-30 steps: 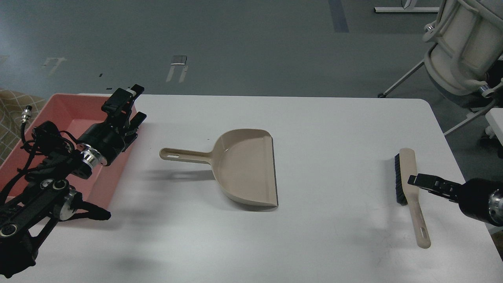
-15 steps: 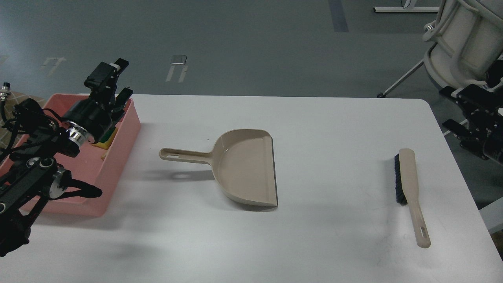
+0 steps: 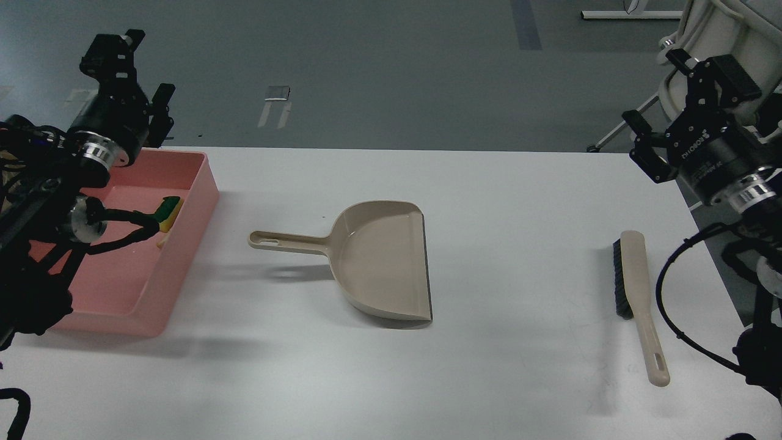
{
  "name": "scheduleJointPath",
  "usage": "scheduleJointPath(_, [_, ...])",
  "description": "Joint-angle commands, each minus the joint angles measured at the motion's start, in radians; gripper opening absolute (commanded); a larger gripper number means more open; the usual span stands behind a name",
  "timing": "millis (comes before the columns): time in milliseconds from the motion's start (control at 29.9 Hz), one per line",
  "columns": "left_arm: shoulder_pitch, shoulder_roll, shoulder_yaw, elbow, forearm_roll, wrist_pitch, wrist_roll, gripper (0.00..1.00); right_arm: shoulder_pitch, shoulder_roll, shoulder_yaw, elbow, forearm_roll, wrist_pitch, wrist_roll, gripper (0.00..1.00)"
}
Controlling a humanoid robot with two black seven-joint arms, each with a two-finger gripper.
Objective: Sweep and dump garbage into bin
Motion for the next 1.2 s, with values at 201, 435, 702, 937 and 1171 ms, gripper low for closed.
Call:
scheduleJointPath(201, [-0.114,-0.103,0.001,0.136,-0.097,-0.005,-0.001,0.97,0.263,0.056,-0.011,-0.311,0.012,0.0,0.127,1.0])
scheduleJointPath(435, [-0.123,-0.156,-0.001,0.14,-0.143,-0.074,-0.002,0.97,0.523,0.056,-0.003,-0.692,0.031,0.0,0.27,1.0])
scheduleJointPath(702, [-0.137,-0.23,-0.002,0.172,-0.236,-0.083,0.002,0.97,0.612,0.056,-0.003,-0.847,0.101,0.0,0.275,1.0])
scheduleJointPath(937, [-0.138,-0.285,0.001,0.173,-0.295,-0.085,0.047,0.98,0.6,0.056,-0.01,-0.847,0.183,-0.01,0.273,1.0])
scheduleJointPath(1171, [-0.14,-0.305,-0.001,0.163,-0.296,-0.106,0.047,0.98,0.555,0.056,-0.011,-0.81,0.191,0.0,0.273,1.0])
